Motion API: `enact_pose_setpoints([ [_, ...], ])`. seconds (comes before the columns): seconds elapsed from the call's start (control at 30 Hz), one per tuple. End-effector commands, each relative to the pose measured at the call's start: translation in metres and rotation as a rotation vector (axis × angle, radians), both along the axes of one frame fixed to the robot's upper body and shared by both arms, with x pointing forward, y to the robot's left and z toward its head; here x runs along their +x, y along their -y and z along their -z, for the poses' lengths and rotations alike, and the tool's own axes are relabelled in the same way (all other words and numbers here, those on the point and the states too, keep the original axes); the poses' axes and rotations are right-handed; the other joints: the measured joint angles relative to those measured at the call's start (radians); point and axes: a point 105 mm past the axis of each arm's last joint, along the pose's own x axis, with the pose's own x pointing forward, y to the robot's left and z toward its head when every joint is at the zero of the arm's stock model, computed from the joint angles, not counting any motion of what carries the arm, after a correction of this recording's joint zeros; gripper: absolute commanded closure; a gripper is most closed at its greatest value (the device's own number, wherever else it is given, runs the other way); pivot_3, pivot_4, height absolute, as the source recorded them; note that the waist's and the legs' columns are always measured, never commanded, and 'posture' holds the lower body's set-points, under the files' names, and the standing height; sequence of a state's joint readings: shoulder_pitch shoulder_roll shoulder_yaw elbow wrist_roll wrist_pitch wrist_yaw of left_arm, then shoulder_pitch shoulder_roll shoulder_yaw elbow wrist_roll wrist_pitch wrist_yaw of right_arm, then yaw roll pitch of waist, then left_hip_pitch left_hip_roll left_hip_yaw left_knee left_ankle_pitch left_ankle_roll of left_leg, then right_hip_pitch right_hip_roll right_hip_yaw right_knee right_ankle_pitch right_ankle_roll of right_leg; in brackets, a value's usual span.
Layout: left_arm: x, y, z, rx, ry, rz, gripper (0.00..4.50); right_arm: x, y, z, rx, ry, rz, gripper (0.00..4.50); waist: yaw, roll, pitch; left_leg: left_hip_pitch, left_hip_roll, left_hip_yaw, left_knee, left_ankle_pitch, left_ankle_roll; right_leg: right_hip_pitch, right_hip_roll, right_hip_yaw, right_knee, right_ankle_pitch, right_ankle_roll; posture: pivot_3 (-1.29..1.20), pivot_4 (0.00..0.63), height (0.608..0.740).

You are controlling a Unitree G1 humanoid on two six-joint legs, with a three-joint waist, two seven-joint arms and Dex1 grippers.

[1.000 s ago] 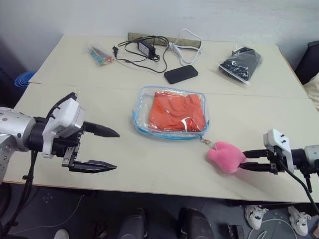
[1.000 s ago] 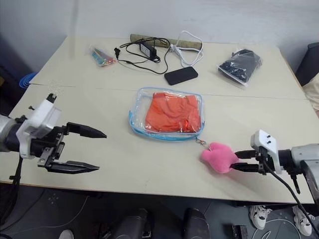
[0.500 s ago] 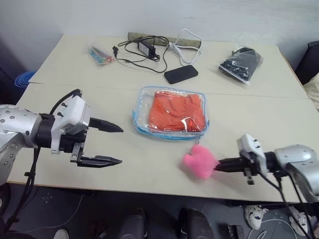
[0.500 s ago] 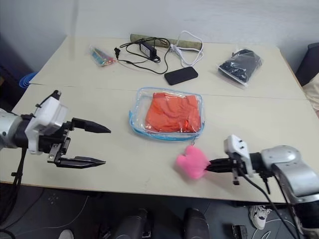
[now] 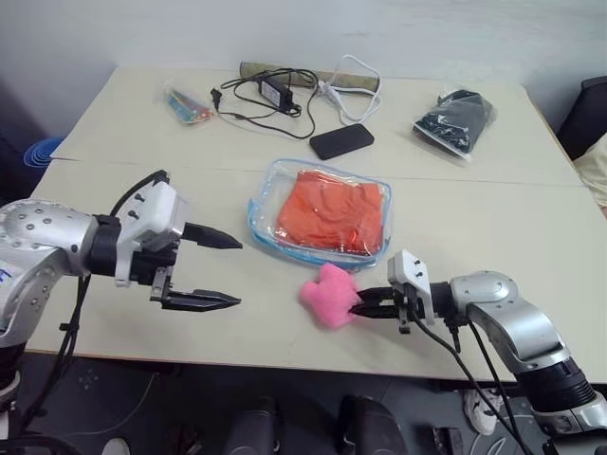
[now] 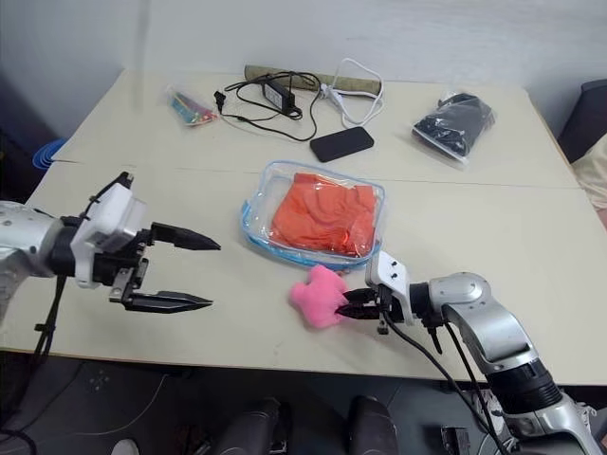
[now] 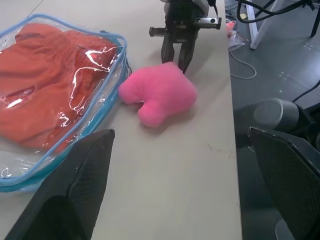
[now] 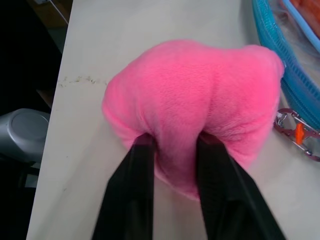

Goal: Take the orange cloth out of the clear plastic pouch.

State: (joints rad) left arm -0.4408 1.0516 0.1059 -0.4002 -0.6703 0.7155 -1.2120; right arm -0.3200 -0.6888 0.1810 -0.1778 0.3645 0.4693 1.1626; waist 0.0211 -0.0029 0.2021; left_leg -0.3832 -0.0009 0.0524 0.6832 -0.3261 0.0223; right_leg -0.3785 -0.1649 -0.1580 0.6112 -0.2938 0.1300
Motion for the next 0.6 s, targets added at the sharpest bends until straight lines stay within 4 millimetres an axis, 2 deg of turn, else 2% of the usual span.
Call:
enact_pose_setpoints([
  [0.03, -0.002, 0.008, -0.001, 0.009, 0.05, 0.029, 0.0, -0.009, 0.002, -0.005, -0.002, -0.012, -0.028, 2.04, 0.0, 0.0, 0.0, 0.0, 0.0, 0.0, 0.0, 0.0, 0.0, 0.0, 0.0, 0.0, 0.0, 0.0, 0.0, 0.0, 0.15, 0.74],
  [0.23, 0.014, 0.03, 0.011, -0.003, 0.086, 0.057, 0.0, -0.017, 0.019, -0.023, -0.069, 0.062, -0.037, 0.03, 0.007, 0.0, 0.0, 0.0, -0.001, 0.0, 0.0, 0.0, 0.0, 0.0, 0.0, 0.0, 0.0, 0.0, 0.0, 0.0, 0.15, 0.74],
  [0.43, 0.041, 0.08, 0.023, 0.011, 0.157, 0.14, 0.0, -0.019, 0.049, -0.058, -0.158, 0.16, -0.061, 0.01, 0.014, -0.001, 0.0, -0.001, -0.003, 0.001, 0.001, 0.0, 0.0, 0.0, 0.0, -0.001, -0.001, 0.0, 0.0, 0.0, 0.15, 0.74],
  [0.5, 0.045, 0.095, 0.03, 0.02, 0.17, 0.172, 0.0, -0.012, 0.056, -0.066, -0.201, 0.235, -0.067, 0.01, 0.011, -0.001, 0.0, -0.001, -0.004, 0.004, 0.001, 0.0, 0.0, 0.0, 0.0, -0.001, -0.001, 0.0, 0.0, 0.0, 0.15, 0.74],
  [0.6, 0.044, 0.112, 0.044, 0.047, 0.166, 0.234, 0.0, 0.014, 0.065, -0.067, -0.343, 0.435, -0.071, 0.01, -0.003, -0.001, 0.0, -0.001, -0.003, 0.009, 0.001, 0.0, 0.0, 0.0, 0.0, -0.001, -0.001, 0.0, 0.0, 0.0, 0.15, 0.74],
])
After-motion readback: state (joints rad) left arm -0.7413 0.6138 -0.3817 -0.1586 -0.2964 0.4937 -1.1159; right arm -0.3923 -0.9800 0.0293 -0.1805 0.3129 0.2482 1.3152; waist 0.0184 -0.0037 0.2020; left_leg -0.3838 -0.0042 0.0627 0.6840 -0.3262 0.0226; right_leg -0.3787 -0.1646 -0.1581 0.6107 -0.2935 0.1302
